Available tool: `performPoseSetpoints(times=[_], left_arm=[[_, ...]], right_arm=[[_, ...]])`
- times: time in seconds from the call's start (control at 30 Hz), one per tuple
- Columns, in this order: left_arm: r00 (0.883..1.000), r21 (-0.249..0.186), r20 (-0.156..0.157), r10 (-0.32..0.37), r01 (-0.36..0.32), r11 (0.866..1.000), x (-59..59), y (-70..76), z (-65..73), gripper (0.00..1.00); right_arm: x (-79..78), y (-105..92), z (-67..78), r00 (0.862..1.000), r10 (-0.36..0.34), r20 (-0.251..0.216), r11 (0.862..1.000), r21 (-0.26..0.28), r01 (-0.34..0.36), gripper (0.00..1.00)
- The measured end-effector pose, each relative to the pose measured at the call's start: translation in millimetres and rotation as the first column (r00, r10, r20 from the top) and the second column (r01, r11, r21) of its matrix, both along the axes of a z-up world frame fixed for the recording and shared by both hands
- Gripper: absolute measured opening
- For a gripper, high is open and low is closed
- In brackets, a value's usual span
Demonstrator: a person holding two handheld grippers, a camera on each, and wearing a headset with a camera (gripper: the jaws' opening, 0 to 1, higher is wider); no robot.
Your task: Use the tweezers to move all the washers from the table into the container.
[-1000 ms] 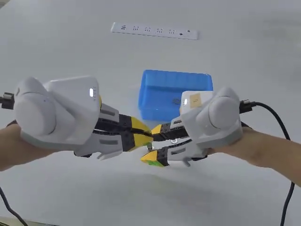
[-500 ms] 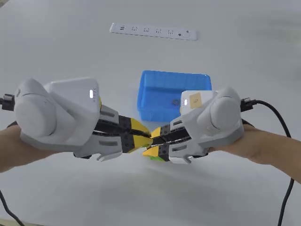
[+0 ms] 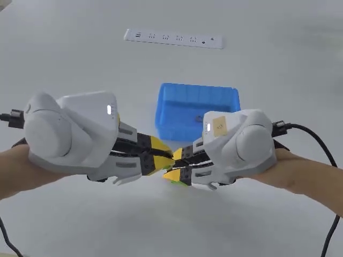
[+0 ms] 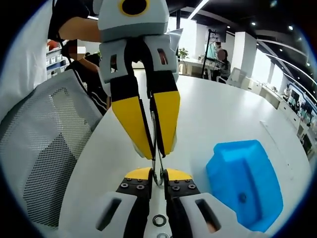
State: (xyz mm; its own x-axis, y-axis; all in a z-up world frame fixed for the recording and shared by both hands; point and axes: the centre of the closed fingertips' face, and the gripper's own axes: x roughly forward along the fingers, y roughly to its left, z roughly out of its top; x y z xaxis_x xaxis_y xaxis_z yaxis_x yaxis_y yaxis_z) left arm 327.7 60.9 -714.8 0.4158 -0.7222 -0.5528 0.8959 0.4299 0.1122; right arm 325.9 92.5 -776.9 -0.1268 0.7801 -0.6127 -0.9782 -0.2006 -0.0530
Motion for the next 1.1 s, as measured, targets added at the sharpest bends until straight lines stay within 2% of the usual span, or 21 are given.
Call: performPoseSetpoints(times=[0.07, 0.2, 0.37, 0.6, 0.8, 0.9, 1.1], left_arm=[[1.0, 0.014, 0.004, -0.003, 0.003, 1.0, 0.3, 0.6, -1.3, 0.08], [1.0, 0.009, -0.014, 0.008, -0.008, 1.0, 0.3, 2.1, -2.6, 0.08], [1.0, -0.007, -0.024, 0.014, -0.014, 1.0, 1.1, 1.2, -1.1, 0.1], [1.0, -0.006, -0.027, 0.015, -0.016, 1.0, 1.3, 1.5, -1.0, 0.16], [0.998, -0.003, -0.038, 0.042, -0.043, 0.999, 1.4, 6.9, -0.7, 0.21], [0.996, -0.018, -0.056, 0.07, -0.071, 0.997, 1.6, 9.4, 0.6, 0.25], [0.995, -0.029, -0.032, 0.099, -0.1, 0.995, 1.7, 13.7, 6.3, 0.28]], right_arm=[[0.7, 0.3, -0.2, 1.0, -0.007, -0.002, 1.0, 0.0, 0.007, 0.1], [0.8, 0.4, -0.6, 1.0, -0.01, 0.001, 1.0, 0.002, 0.01, 0.1], [1.9, 0.3, -0.6, 1.0, -0.026, -0.014, 1.0, 0.015, 0.026, 0.1], [1.4, 0.2, 0.5, 0.999, -0.037, -0.021, 0.999, 0.021, 0.038, 0.1], [1.3, -0.5, 1.7, 0.999, -0.039, -0.022, 0.999, 0.018, 0.039, 0.1], [3.0, -1.2, 5.2, 0.998, -0.049, -0.03, 0.999, 0.023, 0.05, 0.1], [6.2, -4.3, 13.1, 0.998, -0.063, -0.031, 0.998, 0.024, 0.064, 0.1]])
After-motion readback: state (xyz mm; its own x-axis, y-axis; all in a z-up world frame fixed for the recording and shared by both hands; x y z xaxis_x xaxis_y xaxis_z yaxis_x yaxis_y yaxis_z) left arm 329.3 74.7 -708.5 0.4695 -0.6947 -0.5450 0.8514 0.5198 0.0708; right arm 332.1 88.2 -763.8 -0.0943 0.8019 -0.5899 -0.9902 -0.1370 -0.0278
